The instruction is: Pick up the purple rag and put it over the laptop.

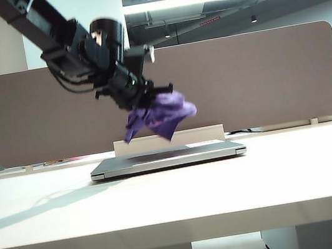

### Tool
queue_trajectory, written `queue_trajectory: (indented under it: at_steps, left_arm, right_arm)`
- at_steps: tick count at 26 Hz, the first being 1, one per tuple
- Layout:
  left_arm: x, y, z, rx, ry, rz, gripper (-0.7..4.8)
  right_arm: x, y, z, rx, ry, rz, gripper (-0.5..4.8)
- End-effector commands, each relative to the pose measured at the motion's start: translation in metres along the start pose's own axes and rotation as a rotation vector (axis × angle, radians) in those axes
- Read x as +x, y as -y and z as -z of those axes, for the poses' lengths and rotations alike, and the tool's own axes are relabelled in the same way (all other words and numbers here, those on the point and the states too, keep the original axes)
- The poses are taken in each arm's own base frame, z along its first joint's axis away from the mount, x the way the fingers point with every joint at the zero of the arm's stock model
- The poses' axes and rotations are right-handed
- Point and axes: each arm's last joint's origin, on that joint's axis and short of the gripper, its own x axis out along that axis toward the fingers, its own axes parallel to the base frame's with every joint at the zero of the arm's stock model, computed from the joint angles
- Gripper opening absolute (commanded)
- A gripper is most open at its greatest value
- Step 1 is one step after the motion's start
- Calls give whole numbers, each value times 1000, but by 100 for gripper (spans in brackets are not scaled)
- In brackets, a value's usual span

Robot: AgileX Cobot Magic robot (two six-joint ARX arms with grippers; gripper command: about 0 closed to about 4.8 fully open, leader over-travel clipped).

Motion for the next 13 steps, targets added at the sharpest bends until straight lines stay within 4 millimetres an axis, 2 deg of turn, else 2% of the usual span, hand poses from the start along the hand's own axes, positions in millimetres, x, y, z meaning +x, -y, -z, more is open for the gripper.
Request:
queue_trajectory:
  at_steps: [1, 6, 9, 11, 13]
  left_arm:
    - [5, -2, 10, -22, -30, 28, -6]
    - [12, -4, 31, -15, -132, 50, 7]
    - [12, -4, 37, -10, -171, 53, 219]
    - [12, -4, 38, -9, -184, 55, 233]
    - [11, -4, 38, -8, -202, 58, 279]
  right_arm:
    - [0, 0, 0, -1, 6, -3, 22]
    - [0, 0, 0, -1, 6, -3, 22]
    - [0, 0, 0, -1, 7, -2, 22]
    - [0, 0, 0, -1, 6, -2, 22]
    - [0, 0, 0, -1, 7, -2, 22]
